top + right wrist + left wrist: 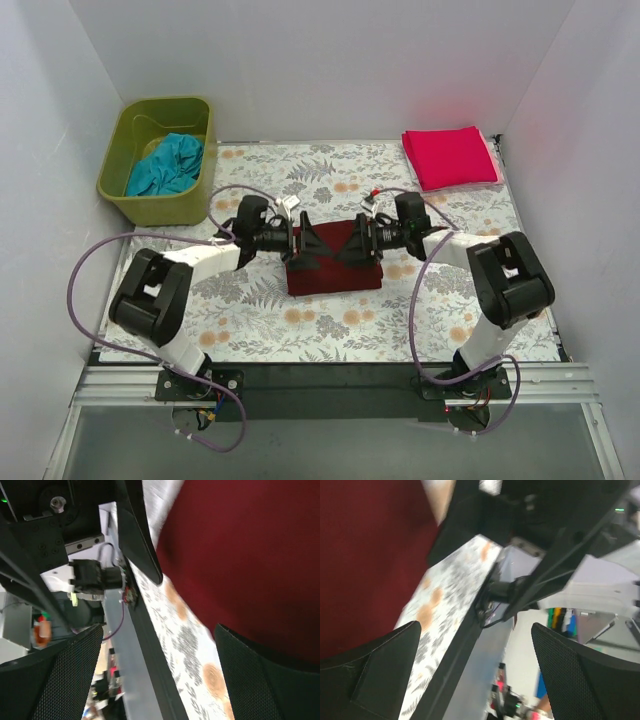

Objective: Fold and stack the t-shirts
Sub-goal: Fold the tshirt

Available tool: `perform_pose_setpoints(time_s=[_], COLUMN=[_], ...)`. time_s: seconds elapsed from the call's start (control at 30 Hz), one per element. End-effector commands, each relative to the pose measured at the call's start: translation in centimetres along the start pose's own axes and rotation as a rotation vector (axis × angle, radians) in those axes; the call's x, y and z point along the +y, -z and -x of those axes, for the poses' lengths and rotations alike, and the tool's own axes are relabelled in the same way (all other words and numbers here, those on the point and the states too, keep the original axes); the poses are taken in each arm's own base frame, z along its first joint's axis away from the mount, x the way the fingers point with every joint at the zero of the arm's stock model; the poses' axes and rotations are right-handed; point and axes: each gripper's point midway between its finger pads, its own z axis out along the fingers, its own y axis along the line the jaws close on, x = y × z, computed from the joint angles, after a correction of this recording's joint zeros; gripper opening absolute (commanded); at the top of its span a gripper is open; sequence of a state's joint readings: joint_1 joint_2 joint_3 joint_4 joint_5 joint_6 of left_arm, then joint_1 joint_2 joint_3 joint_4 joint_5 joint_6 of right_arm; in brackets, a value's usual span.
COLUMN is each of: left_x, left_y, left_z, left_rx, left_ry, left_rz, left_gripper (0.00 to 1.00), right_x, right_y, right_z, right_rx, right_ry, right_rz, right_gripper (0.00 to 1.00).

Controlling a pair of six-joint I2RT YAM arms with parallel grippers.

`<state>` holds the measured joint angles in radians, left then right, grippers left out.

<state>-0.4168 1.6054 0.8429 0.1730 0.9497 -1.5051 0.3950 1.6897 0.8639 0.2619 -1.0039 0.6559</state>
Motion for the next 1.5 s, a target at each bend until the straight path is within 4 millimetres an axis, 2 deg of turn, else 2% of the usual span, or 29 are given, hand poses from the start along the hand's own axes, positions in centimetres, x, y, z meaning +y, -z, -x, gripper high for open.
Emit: perform_pose_setpoints(time_s=[0.0,0.1,0.2,0.27,0.33,0.37,0.4,0.43,0.47,0.5,0.53,0.57,0.63,0.67,0.7,0.83,0.87,0.9,0.93,0.97,1.07,1.1,1.17,1.2,1.23,1.33,1.37,1.43,1.47], left_x=[6.6,11.7,14.3,14.3,12.0,10.0,9.7,6.9,5.4,4.2,2.1,1.8,0.6,2.1,2.3,4.8,6.8,7.5,8.3,9.3,13.1,14.5,15.4,15.8,14.9,13.0,10.7,8.8,6.4], left_y=[0.0,0.2,0.9,1.3,1.7,2.1,2.1,2.7,2.9,3.2,3.2,3.1,2.6,1.8,1.4,-0.4,-0.8,-0.9,-0.9,-0.9,0.4,0.5,1.3,1.8,2.3,3.3,4.1,5.1,5.9], left_z=[-3.0,-4.1,-4.1,-4.2,-4.2,-3.6,-3.9,-2.8,-2.0,-1.2,0.9,2.0,4.8,5.3,6.2,9.2,9.8,10.5,11.1,11.5,13.3,13.0,12.6,12.2,12.2,12.3,13.0,13.3,14.0], left_rx=[0.047,0.052,0.037,0.048,0.068,0.058,0.074,0.048,0.035,0.02,-0.005,-0.012,-0.045,-0.029,-0.039,-0.107,-0.112,-0.13,-0.14,-0.15,-0.211,-0.208,-0.207,-0.21,-0.213,-0.213,-0.231,-0.247,-0.268], left_ry=[0.183,0.265,0.339,0.336,0.292,0.237,0.23,0.114,0.056,0.004,-0.085,-0.139,-0.193,-0.148,-0.148,-0.099,-0.052,-0.017,0.013,0.033,0.089,0.131,0.176,0.197,0.175,0.088,0.0,-0.066,-0.151], left_rz=[0.147,0.27,0.332,0.342,0.278,0.239,0.224,0.171,0.142,0.125,0.102,0.105,0.1,0.114,0.109,0.104,0.114,0.111,0.111,0.115,0.156,0.18,0.178,0.185,0.175,0.179,0.168,0.182,0.172], left_gripper=[0.93,0.93,0.94,0.94,0.94,0.94,0.94,0.94,0.94,0.94,0.94,0.94,0.94,0.94,0.94,0.93,0.93,0.93,0.93,0.92,0.92,0.92,0.92,0.92,0.93,0.95,0.98,0.98,0.98], right_x=[-4.1,-7.7,-9.8,-9.4,-8.0,-6.0,-5.0,-4.0,-1.8,-0.8,-0.2,1.0,1.1,0.5,0.2,-2.9,-4.9,-5.9,-6.4,-8.4,-11.5,-12.6,-13.4,-13.1,-12.7,-8.9,-6.3,-3.9,-1.4], right_y=[-0.6,-0.5,0.2,0.8,1.1,1.6,1.8,2.1,2.5,2.8,2.9,2.9,2.6,2.0,1.7,-0.2,-1.0,-1.2,-1.5,-2.0,-2.2,-1.8,-1.5,-1.2,-0.9,0.5,1.5,3.0,4.1], right_z=[-3.0,-4.1,-4.4,-4.5,-4.7,-4.2,-3.6,-2.8,-0.8,0.3,1.4,3.5,5.6,7.0,7.7,9.5,9.5,9.7,10.5,10.2,11.0,11.3,11.3,11.4,11.5,12.7,13.6,14.7,15.4], right_rx=[0.049,0.059,0.04,0.034,0.045,0.047,0.04,0.026,-0.009,-0.028,-0.043,-0.068,-0.097,-0.1,-0.1,-0.087,-0.076,-0.072,-0.077,-0.065,-0.083,-0.098,-0.103,-0.104,-0.108,-0.134,-0.16,-0.202,-0.235], right_ry=[-0.126,-0.18,-0.181,-0.169,-0.148,-0.105,-0.064,-0.021,0.064,0.093,0.12,0.167,0.201,0.203,0.201,0.151,0.114,0.099,0.108,0.078,0.122,0.145,0.147,0.147,0.149,0.194,0.247,0.295,0.343], right_rz=[-0.056,-0.104,-0.144,-0.143,-0.108,-0.069,-0.055,-0.045,-0.025,-0.015,-0.009,-0.001,-0.015,-0.019,-0.017,-0.017,-0.025,-0.026,-0.026,-0.038,-0.086,-0.115,-0.127,-0.118,-0.112,-0.067,-0.056,-0.058,-0.056], right_gripper=[0.98,0.98,0.98,0.99,0.98,0.98,0.98,0.98,0.98,0.98,0.98,0.98,0.98,0.98,0.98,0.96,0.96,0.95,0.95,0.94,0.94,0.94,0.94,0.94,0.94,0.96,0.98,0.98,0.98])
